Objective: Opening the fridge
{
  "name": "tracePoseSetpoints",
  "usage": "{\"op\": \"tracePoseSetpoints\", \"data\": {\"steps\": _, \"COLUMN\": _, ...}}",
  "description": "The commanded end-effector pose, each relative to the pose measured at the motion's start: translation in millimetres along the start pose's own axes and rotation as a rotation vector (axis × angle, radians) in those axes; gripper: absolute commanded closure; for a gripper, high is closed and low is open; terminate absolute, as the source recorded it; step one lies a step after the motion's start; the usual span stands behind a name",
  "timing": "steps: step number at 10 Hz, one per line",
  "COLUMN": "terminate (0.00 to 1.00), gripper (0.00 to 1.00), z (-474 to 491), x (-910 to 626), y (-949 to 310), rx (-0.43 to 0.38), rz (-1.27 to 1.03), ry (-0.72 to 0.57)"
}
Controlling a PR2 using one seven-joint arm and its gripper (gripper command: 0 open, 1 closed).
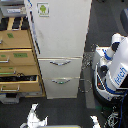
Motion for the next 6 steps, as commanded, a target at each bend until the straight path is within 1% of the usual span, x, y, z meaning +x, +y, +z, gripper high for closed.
{"op": "tracePoseSetpoints", "data": {"steps": 1, "terminate": 0.0, "gripper": 0.0, "z": 51, "x": 110, "y": 91, "rx": 0.139, "rz": 0.099, "ry": -0.039}}
{"op": "tracePoseSetpoints", "data": {"steps": 4, "terminate": 0.0, "gripper": 0.0, "z": 76, "x": 158, "y": 124, "rx": 0.166, "rz": 0.087, "ry": -0.042}}
{"op": "tracePoseSetpoints", "data": {"steps": 5, "terminate": 0.0, "gripper": 0.0, "z": 84, "x": 166, "y": 138, "rx": 0.166, "rz": 0.103, "ry": -0.047}}
{"op": "tracePoseSetpoints", "data": {"steps": 6, "terminate": 0.0, "gripper": 0.0, "z": 91, "x": 175, "y": 156, "rx": 0.138, "rz": 0.14, "ry": -0.054}}
